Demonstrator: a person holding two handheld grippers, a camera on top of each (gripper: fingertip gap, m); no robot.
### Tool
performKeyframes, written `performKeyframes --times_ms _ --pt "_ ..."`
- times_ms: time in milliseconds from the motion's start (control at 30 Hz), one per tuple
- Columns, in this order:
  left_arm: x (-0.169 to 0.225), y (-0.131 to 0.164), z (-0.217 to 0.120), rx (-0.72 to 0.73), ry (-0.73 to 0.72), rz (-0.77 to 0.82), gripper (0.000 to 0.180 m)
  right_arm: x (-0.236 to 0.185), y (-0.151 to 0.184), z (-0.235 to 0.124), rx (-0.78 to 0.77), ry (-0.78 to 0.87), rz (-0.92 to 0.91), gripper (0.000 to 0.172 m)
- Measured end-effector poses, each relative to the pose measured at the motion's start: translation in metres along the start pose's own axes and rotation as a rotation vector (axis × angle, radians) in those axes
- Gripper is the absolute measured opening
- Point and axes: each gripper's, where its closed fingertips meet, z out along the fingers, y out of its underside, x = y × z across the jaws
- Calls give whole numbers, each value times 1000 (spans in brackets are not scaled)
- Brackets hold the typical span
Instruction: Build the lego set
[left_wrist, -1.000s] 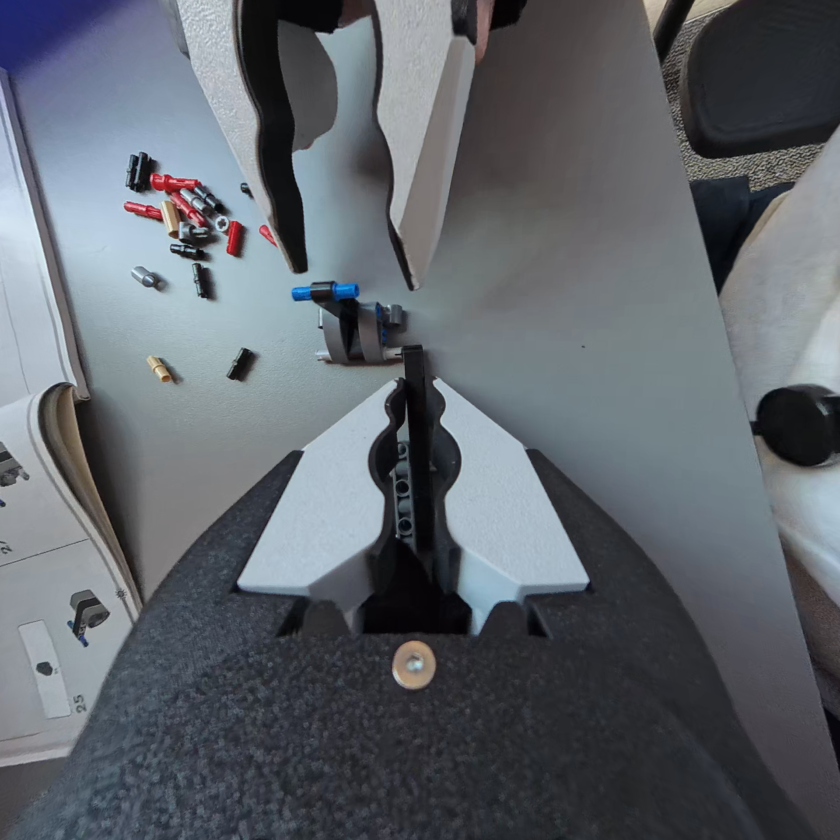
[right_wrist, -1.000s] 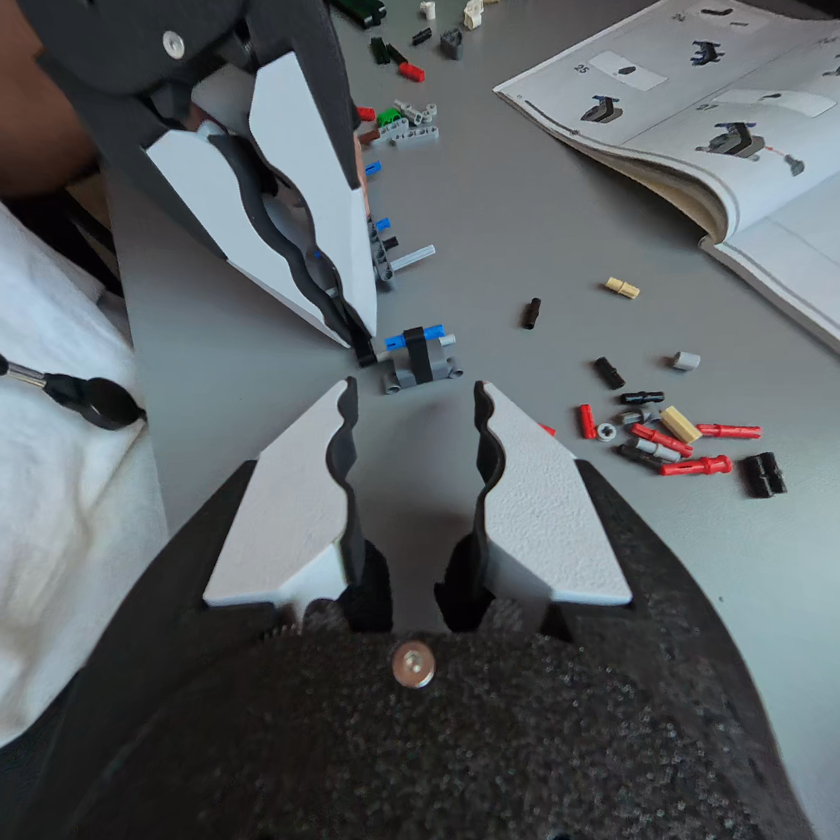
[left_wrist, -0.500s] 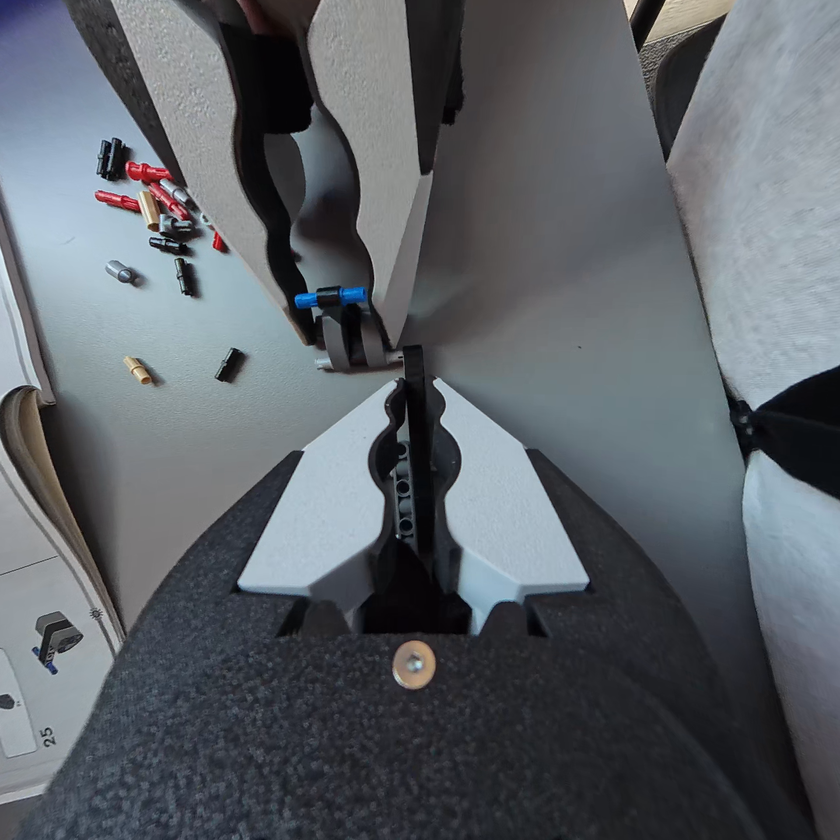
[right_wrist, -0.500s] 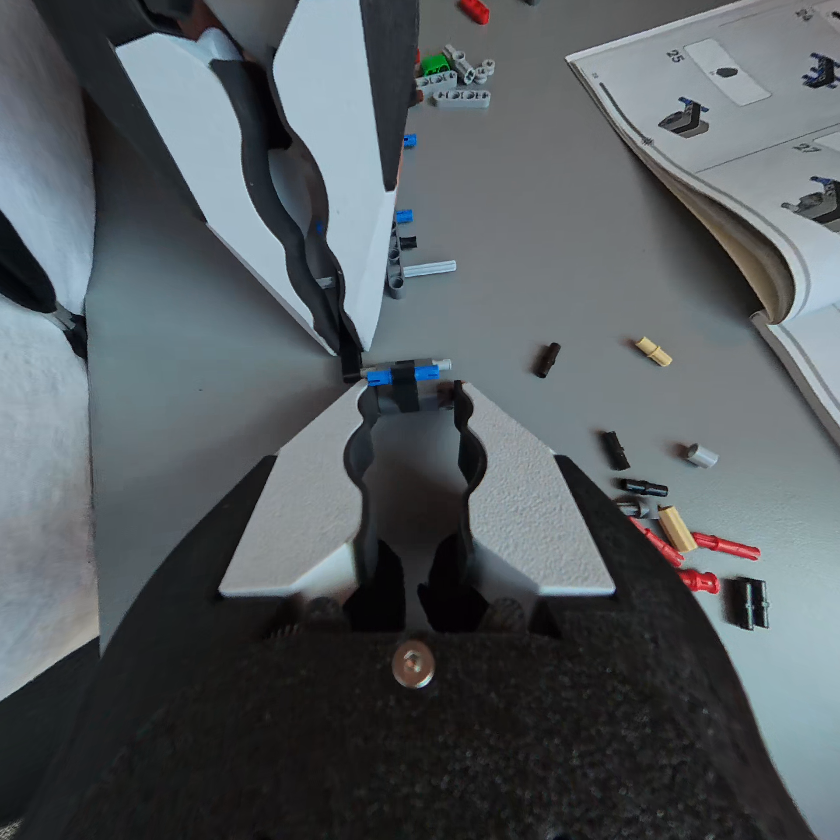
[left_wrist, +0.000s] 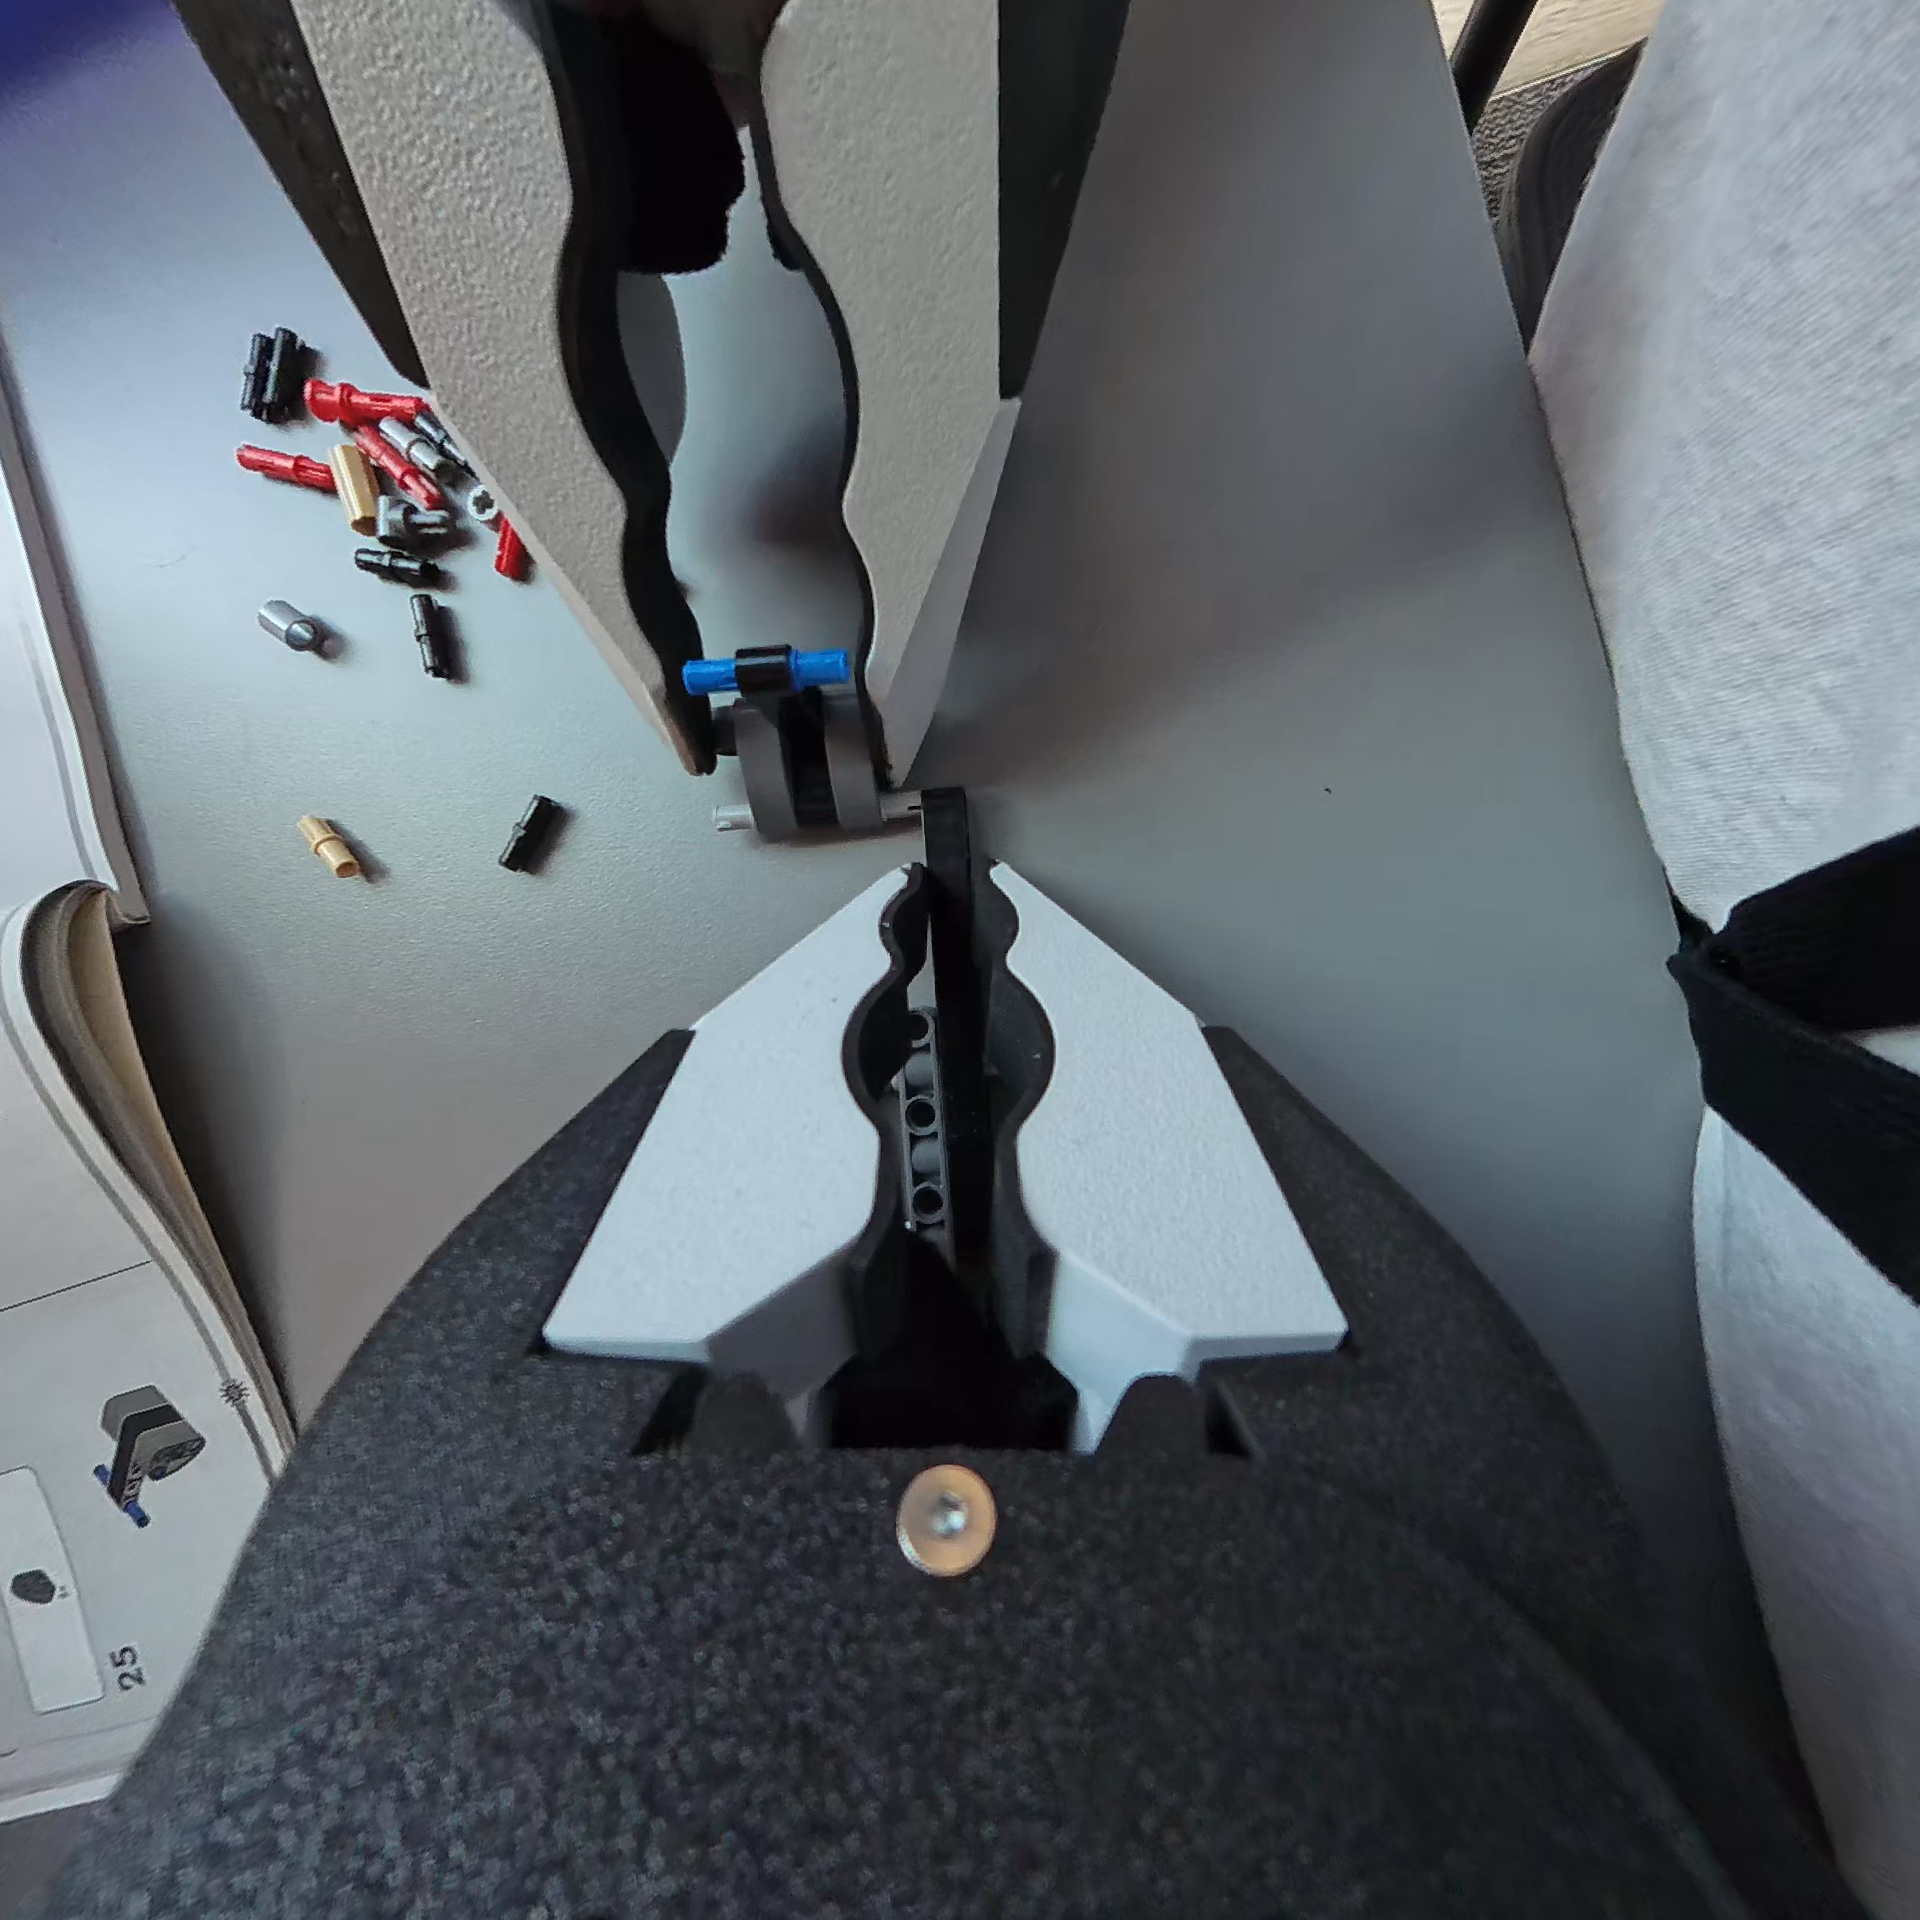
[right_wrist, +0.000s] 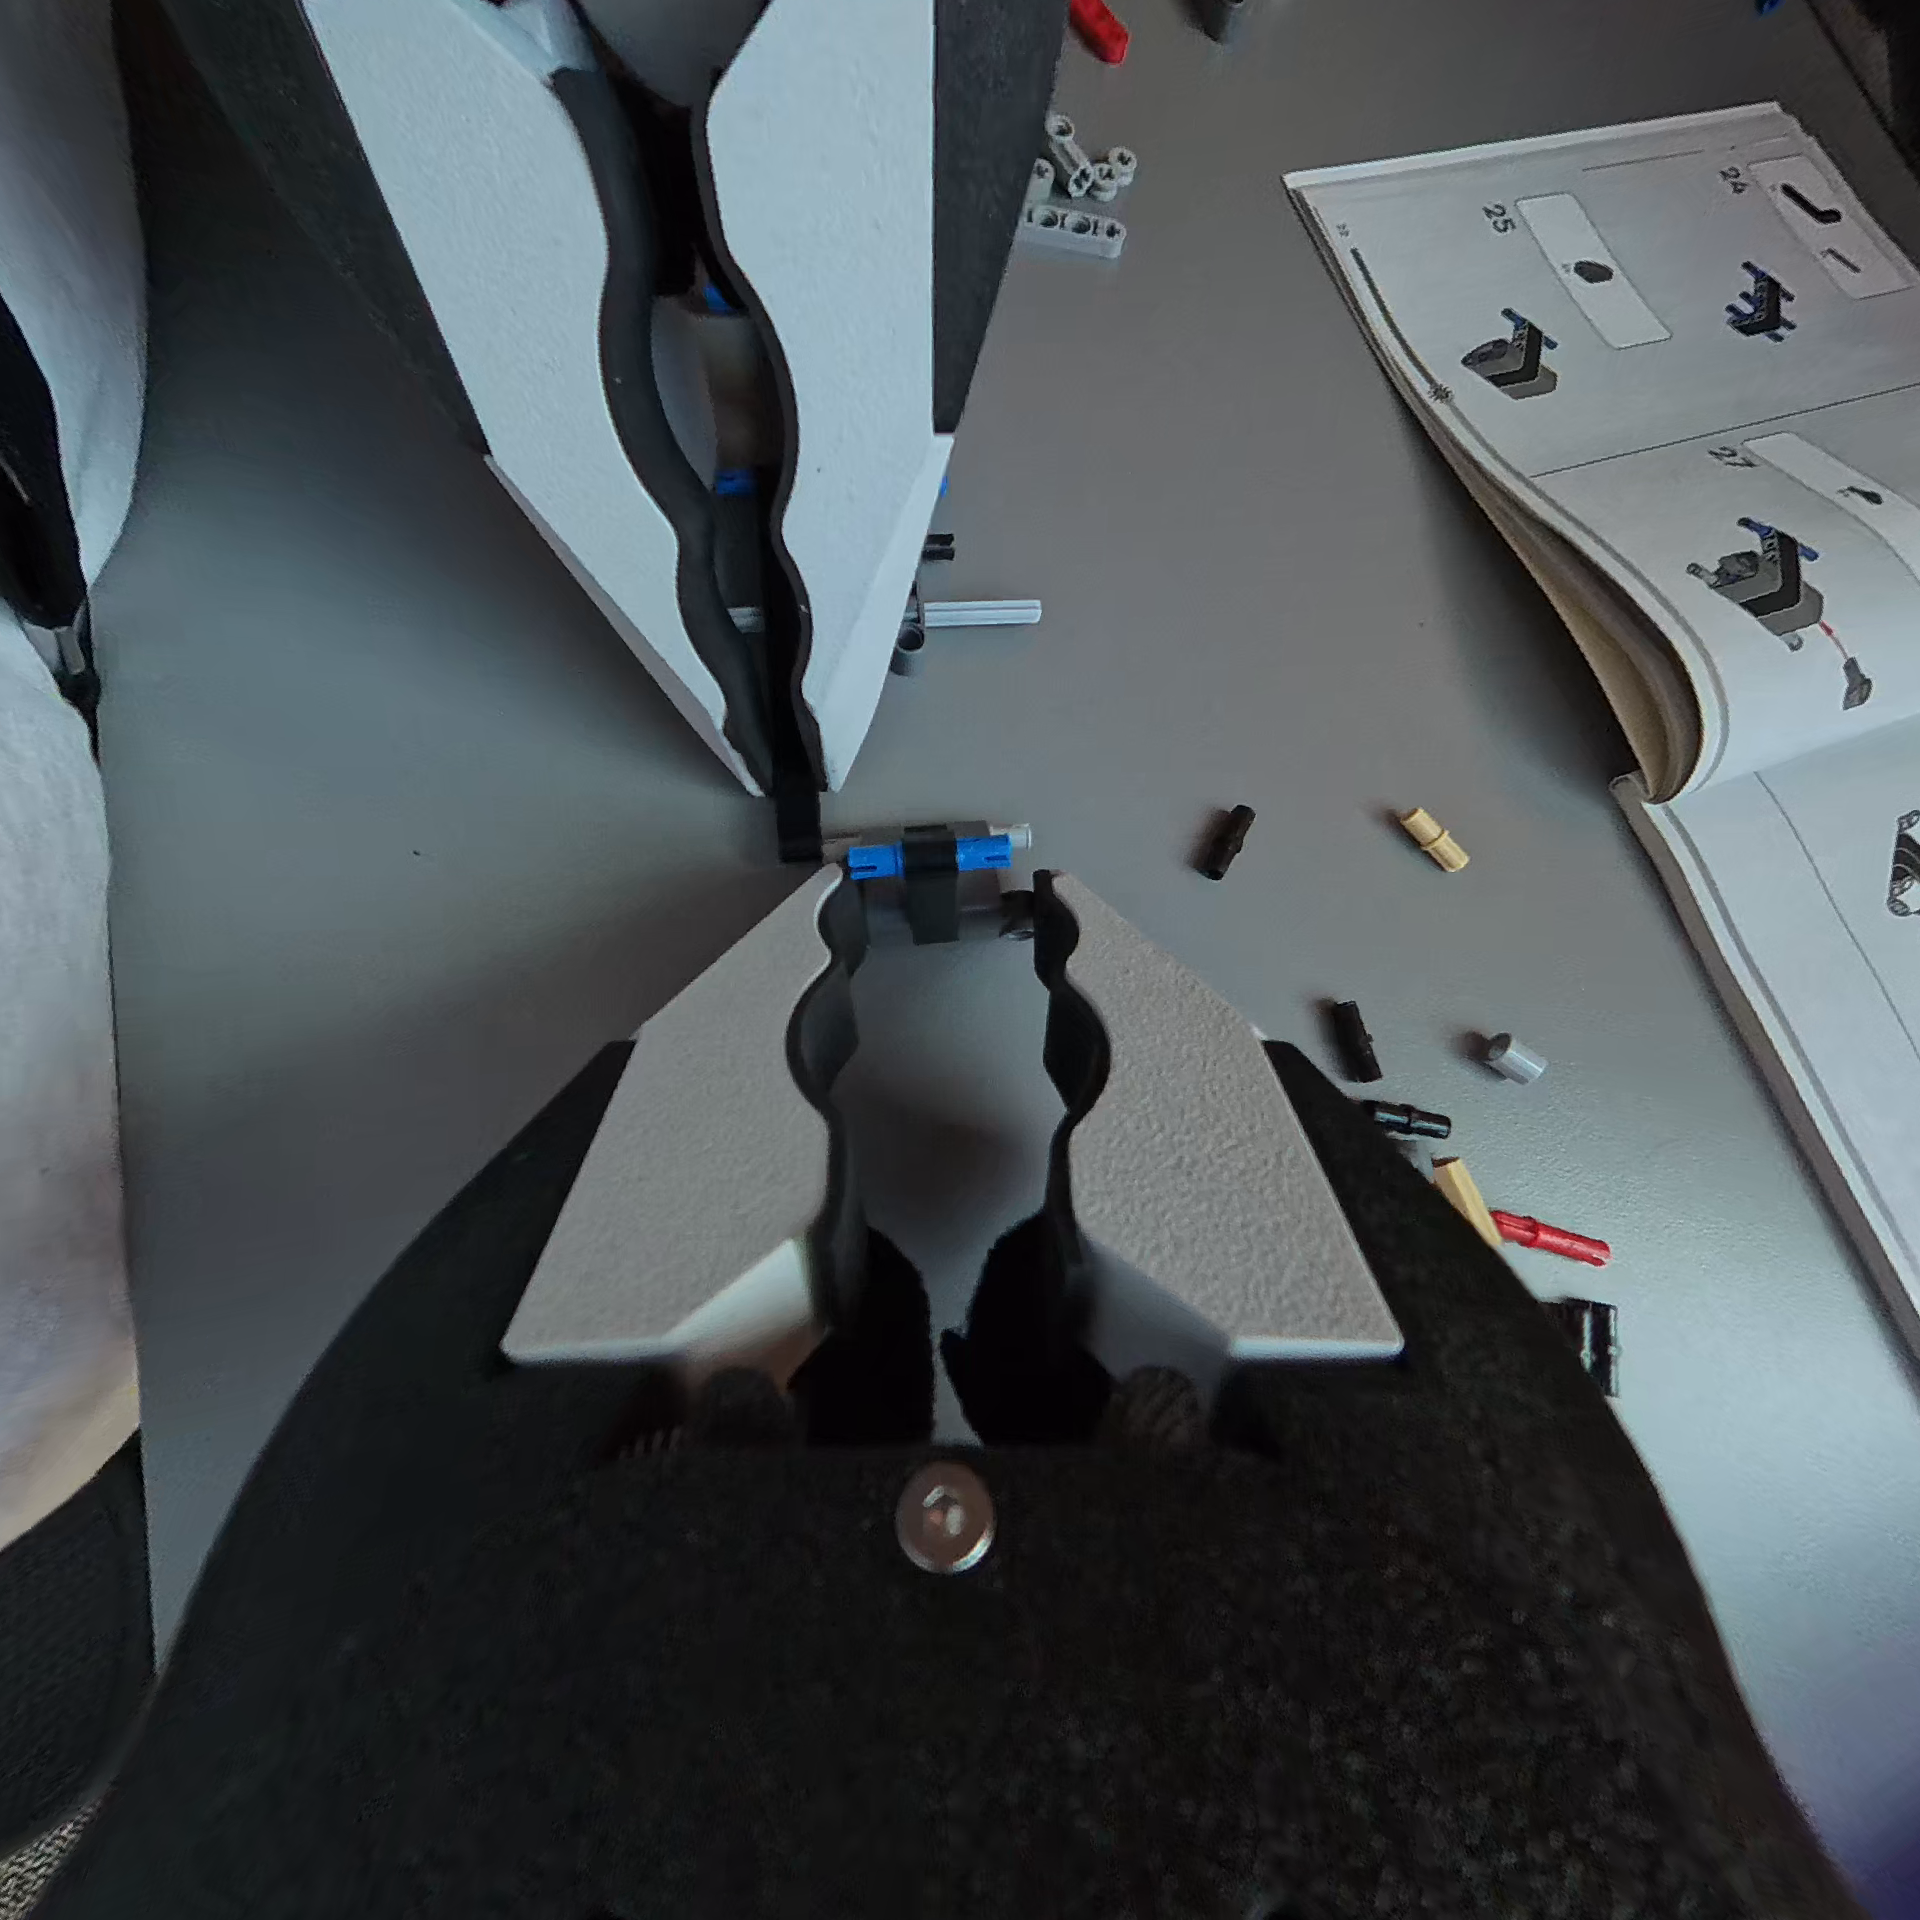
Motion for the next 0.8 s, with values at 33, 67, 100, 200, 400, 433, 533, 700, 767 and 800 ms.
performKeyframes --times_ms 33,67,100,200,400,433,533,700,767,800 --pt "0 0 0 0 -3 2 6 0 0 0 5 -2 4 31" --pt "0 0 0 0 -5 4 6 0 0 0 11 -1 7 31" --pt "0 0 0 1 -7 6 6 0 -1 1 17 0 14 31" --pt "-2 0 0 1 -15 10 6 1 -3 1 24 18 9 31" --pt "-1 0 0 2 -13 15 6 0 -3 -1 39 40 -42 31" --pt "-1 0 0 2 -11 13 6 -1 -2 0 35 35 -22 31" --pt "-1 0 0 2 -15 13 6 -1 -1 0 41 39 -6 31" --pt "-2 0 0 3 -29 19 6 -3 -2 0 53 36 2 24" --pt "-2 0 0 4 -24 18 6 -4 -2 0 54 47 -16 24" --pt "-2 0 0 5 -24 21 6 -3 -2 0 57 39 3 24"
